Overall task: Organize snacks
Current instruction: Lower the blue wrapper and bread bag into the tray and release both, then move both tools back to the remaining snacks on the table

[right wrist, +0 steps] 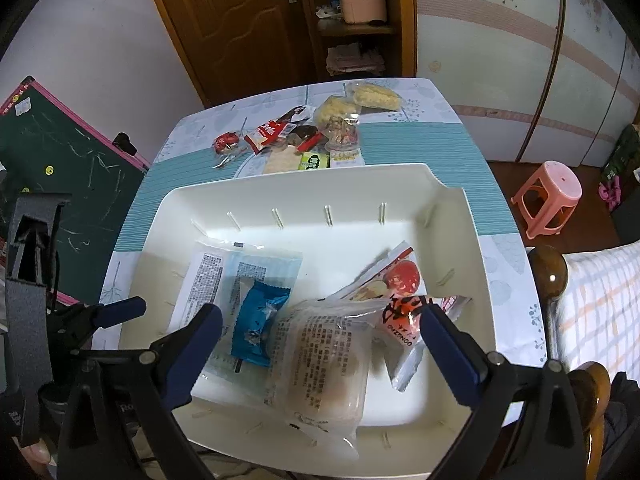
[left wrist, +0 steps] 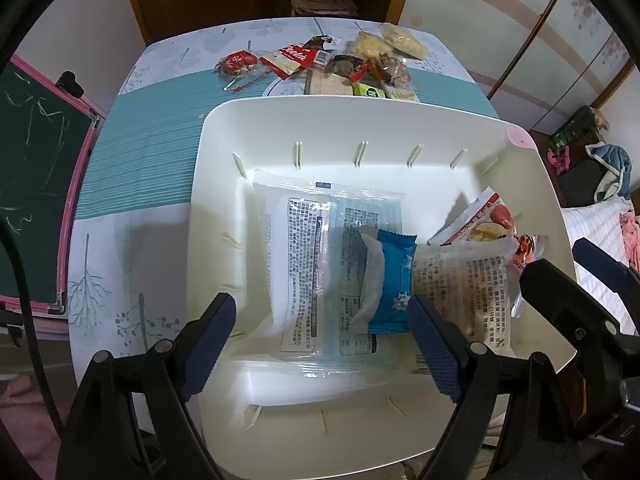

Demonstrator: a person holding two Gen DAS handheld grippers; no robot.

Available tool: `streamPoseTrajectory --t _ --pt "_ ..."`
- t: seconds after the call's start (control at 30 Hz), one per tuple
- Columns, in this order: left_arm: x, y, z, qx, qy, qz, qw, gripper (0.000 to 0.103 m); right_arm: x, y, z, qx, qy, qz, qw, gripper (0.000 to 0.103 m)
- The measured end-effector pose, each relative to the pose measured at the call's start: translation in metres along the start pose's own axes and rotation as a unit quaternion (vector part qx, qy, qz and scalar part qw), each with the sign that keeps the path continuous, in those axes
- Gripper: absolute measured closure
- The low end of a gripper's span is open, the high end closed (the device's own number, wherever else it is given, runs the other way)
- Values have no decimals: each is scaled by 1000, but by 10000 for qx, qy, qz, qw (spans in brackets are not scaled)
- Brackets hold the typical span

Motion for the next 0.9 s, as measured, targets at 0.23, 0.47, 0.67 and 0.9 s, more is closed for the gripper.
streamPoseTrajectory --t 0.23,0.47,0.67,0.9 --pt "1 4 -4 -95 95 64 9999 16 1 0 1 17 30 22 10000 3" --pt "2 11 -8 -222 202 111 9995 16 2 6 2 -12 86 46 10000 3" --pt "2 20 -10 -332 290 198 9988 16 2 11 5 0 147 88 9999 3" --pt "3 45 -31 -838 464 428 9945 16 2 28 -2 -244 -104 -141 9995 3"
Point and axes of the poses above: each gripper's, at about its wrist camera, not at the fingertips, and z roughly the way its jaws point, x to its left, y to its top, the point moved 6 cm from there along z, roughly the way its jaws point, and after that the axes turned 5 degrees about -y, right-handed, at the moved point
